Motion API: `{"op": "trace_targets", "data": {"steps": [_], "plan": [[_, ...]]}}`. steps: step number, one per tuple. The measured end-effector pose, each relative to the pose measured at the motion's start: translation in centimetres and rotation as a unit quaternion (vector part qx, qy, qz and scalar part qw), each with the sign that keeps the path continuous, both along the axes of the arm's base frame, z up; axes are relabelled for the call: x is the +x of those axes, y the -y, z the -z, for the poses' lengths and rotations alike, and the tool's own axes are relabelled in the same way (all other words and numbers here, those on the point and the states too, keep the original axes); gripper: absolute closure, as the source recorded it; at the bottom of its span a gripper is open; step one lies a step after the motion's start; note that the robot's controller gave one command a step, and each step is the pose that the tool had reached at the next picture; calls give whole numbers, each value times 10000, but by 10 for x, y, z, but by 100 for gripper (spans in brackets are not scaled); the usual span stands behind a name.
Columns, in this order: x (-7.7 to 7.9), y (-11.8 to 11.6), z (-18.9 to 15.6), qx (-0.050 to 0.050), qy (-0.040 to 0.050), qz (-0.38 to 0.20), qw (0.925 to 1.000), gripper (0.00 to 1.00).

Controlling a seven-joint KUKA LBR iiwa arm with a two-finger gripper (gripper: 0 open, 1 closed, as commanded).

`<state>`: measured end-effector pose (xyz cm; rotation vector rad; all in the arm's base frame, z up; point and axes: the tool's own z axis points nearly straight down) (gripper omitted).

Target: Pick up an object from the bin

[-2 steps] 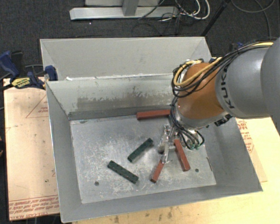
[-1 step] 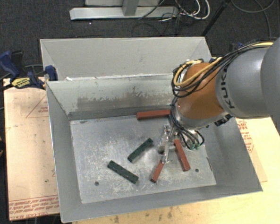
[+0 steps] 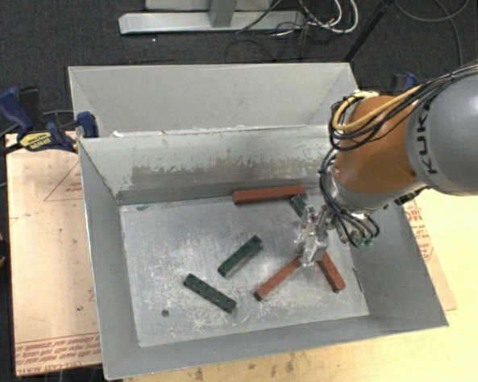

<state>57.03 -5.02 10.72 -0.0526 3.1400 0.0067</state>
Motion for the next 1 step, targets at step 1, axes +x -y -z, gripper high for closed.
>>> {"op": "trace_targets", "data": {"steps": [1], "plan": [[4,13,-56,-33,-16,88,10000,100]]}}
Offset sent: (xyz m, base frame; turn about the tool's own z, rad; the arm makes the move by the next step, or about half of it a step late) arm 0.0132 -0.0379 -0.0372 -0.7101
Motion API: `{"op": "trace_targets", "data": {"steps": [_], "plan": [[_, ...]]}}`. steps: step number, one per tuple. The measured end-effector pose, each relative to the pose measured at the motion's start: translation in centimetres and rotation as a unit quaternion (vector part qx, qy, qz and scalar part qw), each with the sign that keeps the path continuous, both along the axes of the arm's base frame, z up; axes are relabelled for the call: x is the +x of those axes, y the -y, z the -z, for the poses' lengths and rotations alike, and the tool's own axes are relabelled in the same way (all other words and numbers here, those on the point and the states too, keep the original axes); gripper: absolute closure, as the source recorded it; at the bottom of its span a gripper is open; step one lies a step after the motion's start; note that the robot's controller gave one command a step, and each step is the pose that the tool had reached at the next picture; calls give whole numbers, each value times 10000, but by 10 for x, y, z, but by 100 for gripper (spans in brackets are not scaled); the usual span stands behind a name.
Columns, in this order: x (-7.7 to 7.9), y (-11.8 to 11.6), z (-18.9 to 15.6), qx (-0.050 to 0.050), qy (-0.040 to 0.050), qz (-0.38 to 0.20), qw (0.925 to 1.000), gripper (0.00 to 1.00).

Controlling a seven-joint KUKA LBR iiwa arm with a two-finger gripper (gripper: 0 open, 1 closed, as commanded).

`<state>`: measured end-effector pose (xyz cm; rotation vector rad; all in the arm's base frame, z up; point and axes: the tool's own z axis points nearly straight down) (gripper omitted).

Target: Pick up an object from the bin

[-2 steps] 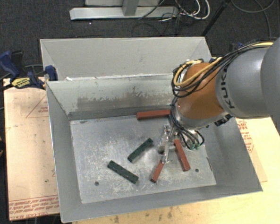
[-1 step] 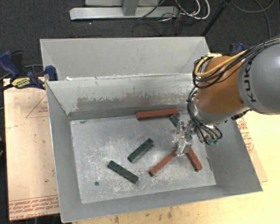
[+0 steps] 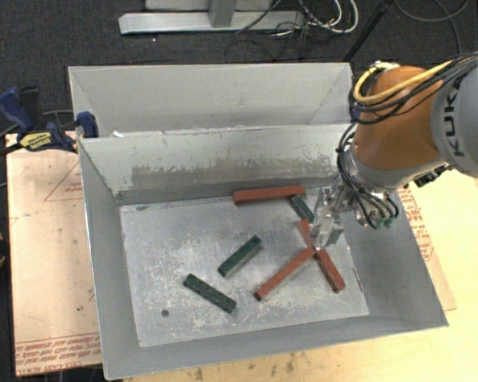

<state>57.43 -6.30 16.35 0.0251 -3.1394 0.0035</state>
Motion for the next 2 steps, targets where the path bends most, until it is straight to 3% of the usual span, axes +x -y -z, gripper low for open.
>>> {"op": "trace_targets", "data": {"steps": [1,2], "plan": [[8,15,61,12,25,-2937,9559,0],[14,23,88,2,88,-3538,9353,100]]}}
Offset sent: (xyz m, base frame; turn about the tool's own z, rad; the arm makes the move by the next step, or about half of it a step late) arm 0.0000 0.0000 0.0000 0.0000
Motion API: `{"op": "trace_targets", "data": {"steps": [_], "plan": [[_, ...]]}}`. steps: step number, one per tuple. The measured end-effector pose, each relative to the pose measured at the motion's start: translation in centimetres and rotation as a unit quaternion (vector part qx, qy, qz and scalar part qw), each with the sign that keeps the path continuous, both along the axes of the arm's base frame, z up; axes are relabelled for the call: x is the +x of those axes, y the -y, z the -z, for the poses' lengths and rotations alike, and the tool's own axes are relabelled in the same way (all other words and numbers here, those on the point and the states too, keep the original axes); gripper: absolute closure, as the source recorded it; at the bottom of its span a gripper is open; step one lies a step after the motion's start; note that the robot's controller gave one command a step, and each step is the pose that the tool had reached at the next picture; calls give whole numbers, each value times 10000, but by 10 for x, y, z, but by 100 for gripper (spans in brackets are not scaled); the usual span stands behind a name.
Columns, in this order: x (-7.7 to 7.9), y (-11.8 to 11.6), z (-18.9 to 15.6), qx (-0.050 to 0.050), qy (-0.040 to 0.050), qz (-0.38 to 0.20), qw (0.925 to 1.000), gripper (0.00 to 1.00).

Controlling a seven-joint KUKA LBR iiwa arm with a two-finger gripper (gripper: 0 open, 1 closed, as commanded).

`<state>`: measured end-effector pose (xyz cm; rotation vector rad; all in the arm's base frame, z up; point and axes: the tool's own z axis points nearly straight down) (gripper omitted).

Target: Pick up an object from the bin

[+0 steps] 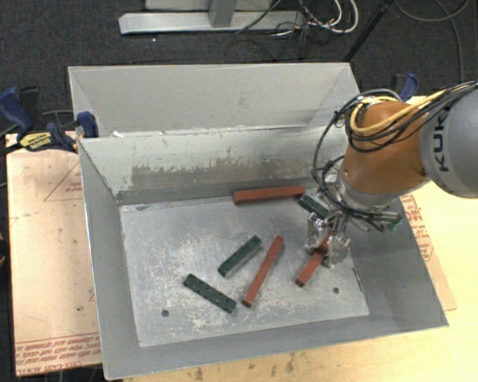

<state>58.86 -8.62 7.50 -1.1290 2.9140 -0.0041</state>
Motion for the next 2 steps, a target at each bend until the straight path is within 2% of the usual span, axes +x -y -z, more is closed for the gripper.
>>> {"op": "trace_targets", "data": {"steps": [1,2], "plan": [[0,0,0,0,-1,1,10000,100],[-14,-9,-138,-10,-60,-128,9999,100]]}}
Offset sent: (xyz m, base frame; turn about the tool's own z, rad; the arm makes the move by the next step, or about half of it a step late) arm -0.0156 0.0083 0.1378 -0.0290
